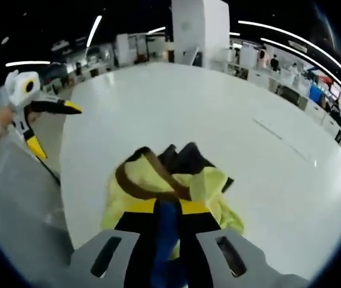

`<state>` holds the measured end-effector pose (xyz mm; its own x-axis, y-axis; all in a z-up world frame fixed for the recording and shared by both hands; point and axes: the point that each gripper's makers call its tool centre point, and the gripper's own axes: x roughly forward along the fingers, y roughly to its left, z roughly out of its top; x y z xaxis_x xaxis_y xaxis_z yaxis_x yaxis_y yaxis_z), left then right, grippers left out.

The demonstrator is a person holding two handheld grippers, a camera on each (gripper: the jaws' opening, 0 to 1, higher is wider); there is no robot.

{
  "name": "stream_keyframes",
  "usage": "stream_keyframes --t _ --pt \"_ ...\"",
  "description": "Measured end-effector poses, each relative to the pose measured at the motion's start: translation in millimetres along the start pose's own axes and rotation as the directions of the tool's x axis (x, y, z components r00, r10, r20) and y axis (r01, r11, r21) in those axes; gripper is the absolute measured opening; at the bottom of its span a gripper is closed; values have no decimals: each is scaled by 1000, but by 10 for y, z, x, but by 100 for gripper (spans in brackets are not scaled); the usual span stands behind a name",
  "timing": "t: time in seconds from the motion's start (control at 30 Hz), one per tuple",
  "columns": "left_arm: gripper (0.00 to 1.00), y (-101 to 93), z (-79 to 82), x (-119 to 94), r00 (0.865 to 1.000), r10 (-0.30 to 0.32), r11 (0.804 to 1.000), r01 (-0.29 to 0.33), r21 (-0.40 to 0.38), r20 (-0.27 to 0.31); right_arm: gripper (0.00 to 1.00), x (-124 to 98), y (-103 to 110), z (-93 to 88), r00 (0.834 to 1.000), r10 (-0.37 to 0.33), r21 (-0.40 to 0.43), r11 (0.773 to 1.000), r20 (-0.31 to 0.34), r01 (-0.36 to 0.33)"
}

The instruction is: Fold the garment on the visible template until the final outline fits inside the template.

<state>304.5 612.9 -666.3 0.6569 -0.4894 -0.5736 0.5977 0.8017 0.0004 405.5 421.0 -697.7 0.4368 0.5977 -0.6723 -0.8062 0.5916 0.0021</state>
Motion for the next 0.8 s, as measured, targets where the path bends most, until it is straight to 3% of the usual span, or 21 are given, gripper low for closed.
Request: stream_keyframes --t 0.43,0.8 --pt "81 -5 -18 1 1000 -9 1000 9 4 -12 15 126 -133 -83 998 -21 28 999 -57 22" --pt "80 11 -24 3 1000 -10 1000 9 -6 -15 16 219 -159 -140 996 3 71 997 -94 3"
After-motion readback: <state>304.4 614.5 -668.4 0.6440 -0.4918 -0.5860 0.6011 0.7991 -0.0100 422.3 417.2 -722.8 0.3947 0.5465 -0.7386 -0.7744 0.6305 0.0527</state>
